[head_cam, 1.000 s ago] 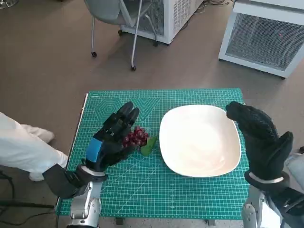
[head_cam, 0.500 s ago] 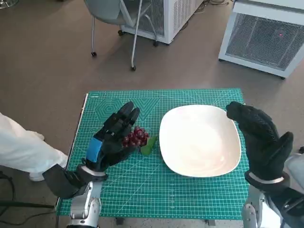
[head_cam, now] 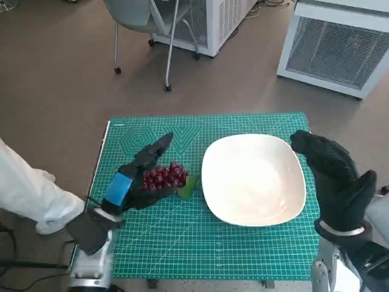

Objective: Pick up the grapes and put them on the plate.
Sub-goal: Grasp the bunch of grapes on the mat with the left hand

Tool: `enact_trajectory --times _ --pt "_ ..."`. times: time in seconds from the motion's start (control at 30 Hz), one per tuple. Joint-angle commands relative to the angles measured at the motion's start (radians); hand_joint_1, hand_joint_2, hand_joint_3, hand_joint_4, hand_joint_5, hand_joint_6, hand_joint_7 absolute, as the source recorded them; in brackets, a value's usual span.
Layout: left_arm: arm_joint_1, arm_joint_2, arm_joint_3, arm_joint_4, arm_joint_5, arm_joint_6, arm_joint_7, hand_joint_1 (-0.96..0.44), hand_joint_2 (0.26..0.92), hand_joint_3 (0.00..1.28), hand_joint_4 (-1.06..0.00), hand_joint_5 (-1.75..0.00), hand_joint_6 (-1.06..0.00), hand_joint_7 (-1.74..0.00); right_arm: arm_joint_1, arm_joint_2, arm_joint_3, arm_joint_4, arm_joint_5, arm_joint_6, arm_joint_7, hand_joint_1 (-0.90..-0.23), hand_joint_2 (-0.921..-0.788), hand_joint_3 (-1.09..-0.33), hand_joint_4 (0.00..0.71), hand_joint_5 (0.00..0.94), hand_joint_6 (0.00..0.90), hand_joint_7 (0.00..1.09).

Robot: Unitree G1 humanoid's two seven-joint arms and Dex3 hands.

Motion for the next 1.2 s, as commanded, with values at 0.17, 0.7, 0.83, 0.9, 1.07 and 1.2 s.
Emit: enact_trajectory --times 0.17,0.7,0.83,0.9,1.07,1.2 --pt "-0.066 0.14 -0.14 -0.242 0.499 0.367 -0.007 -0.18 0.747 0.0 -0.15 0.0 -0.32 -0.01 0.009 -0.01 0.0 0.011 0.006 0.016 0.009 -0.445 -0.921 -0.58 0.629 0.069 0.25 0.74" --pt "-0.163 0.128 -0.316 -0.196 0.646 0.646 -0.125 -0.12 0.726 0.0 -0.13 0.0 -0.32 0.0 0.017 -0.011 -0.001 0.001 0.023 0.026 0.016 -0.441 -0.921 -0.581 0.63 0.067 0.249 0.74" --pt "-0.196 0.127 -0.354 -0.156 0.658 0.677 -0.133 -0.12 0.727 0.0 -0.12 0.0 -0.32 0.0 0.018 -0.012 -0.003 0.0 0.031 0.03 0.023 -0.44 -0.921 -0.582 0.629 0.067 0.248 0.75" --pt "-0.215 0.126 -0.372 -0.131 0.666 0.688 -0.134 -0.12 0.728 0.0 -0.12 0.0 -0.32 0.0 0.02 -0.012 -0.004 -0.001 0.035 0.031 0.026 -0.44 -0.921 -0.582 0.629 0.066 0.247 0.75" --pt "-0.26 0.122 -0.413 -0.059 0.676 0.7 -0.124 -0.14 0.729 0.0 -0.12 0.0 -0.32 0.0 0.024 -0.012 -0.006 -0.005 0.035 0.034 0.027 -0.441 -0.921 -0.581 0.628 0.065 0.246 0.75" --pt "-0.292 0.117 -0.438 -0.001 0.672 0.699 -0.113 -0.16 0.731 0.0 -0.12 0.0 -0.32 0.0 0.028 -0.011 -0.007 -0.011 0.035 0.037 0.026 -0.441 -0.921 -0.581 0.628 0.065 0.246 0.75"
